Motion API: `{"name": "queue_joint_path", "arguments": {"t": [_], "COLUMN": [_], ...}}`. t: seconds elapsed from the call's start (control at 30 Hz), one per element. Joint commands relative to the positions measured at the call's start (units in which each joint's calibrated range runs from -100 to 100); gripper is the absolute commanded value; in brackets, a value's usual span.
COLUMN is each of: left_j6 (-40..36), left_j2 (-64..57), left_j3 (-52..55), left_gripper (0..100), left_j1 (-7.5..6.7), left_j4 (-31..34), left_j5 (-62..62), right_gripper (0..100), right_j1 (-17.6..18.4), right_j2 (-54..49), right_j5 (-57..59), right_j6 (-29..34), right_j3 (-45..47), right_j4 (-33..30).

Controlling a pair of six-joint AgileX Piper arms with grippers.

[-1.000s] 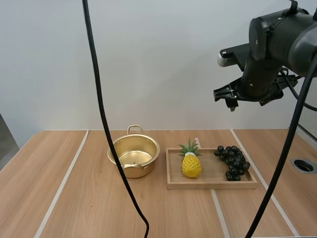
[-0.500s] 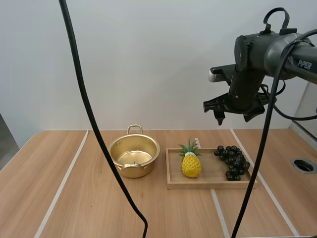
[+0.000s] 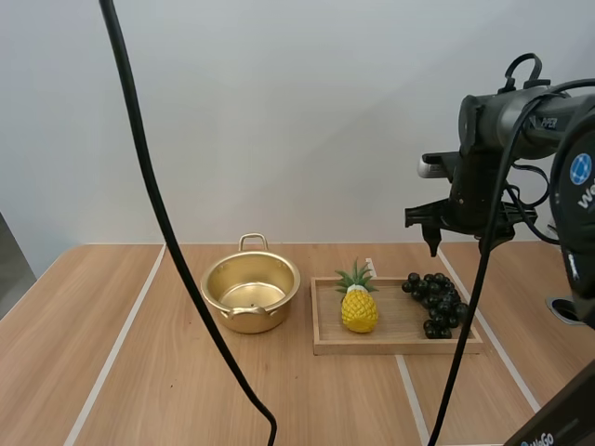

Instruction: Open the pot, put the grape inside, and close it

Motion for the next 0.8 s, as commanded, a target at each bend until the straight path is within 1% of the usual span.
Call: {"name": "queue_joint_path", "arguments": {"t": [0.0, 0.17, 0.4, 0.53, 0.77], "left_j6": [-0.4, -0.4, -0.4, -0.4, -0.2], "left_j2": [-0.3, -0.3, -0.3, -0.3, -0.3], "left_j3": [-0.4, -0.4, -0.4, -0.4, -0.4], "left_gripper": [0, 0, 0, 0, 0], "left_j1": [-0.05, -0.05, -0.05, -0.05, -0.05], "left_j4": [0.7, 0.7, 0.7, 0.7, 0.7], "left_j5": [0.2, 0.4, 4.1, 4.1, 4.1], "right_gripper": [100, 100, 100, 100, 100], "right_j1": [-0.2, -0.2, -0.2, -0.2, -0.2], "right_j2": [0.8, 3.2, 7.0, 8.7, 12.6], "right_j5": [-0.3, -2.6, -8.1, -11.9, -14.1], "right_j6": [-0.9, -0.9, -0.9, -0.9, -0.9], "right_j3": [0.3, 1.7, 4.2, 4.8, 4.9], "right_j4": [0.0, 1.0, 1.2, 1.2, -0.5]}}
